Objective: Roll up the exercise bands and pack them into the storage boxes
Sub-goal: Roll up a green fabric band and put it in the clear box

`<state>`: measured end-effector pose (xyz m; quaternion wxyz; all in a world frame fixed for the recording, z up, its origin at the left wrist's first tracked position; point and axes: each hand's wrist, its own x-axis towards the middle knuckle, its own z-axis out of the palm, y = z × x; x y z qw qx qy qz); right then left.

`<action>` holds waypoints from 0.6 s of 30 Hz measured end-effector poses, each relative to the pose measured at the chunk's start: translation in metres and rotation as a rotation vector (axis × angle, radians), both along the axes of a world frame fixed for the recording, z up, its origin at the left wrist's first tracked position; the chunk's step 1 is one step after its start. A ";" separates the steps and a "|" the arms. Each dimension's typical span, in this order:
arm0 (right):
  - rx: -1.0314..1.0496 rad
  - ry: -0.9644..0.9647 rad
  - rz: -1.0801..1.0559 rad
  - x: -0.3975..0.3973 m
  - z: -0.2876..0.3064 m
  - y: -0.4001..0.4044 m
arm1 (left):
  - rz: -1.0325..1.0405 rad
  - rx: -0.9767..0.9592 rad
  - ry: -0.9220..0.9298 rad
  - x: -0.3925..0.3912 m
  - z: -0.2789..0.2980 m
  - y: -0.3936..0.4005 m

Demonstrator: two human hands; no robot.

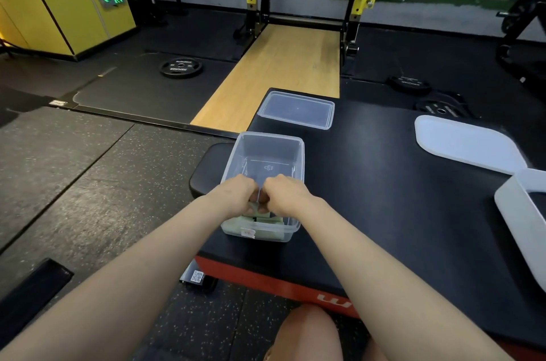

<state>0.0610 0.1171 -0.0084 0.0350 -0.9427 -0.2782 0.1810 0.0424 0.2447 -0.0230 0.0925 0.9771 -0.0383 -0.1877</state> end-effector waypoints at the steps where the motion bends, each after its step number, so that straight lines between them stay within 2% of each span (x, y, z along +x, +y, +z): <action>1: -0.007 -0.002 0.003 -0.001 0.000 0.000 | -0.004 0.000 0.004 -0.001 -0.001 -0.001; 18: -0.072 -0.079 -0.002 -0.014 0.007 -0.004 | -0.010 0.079 0.040 -0.004 0.010 -0.009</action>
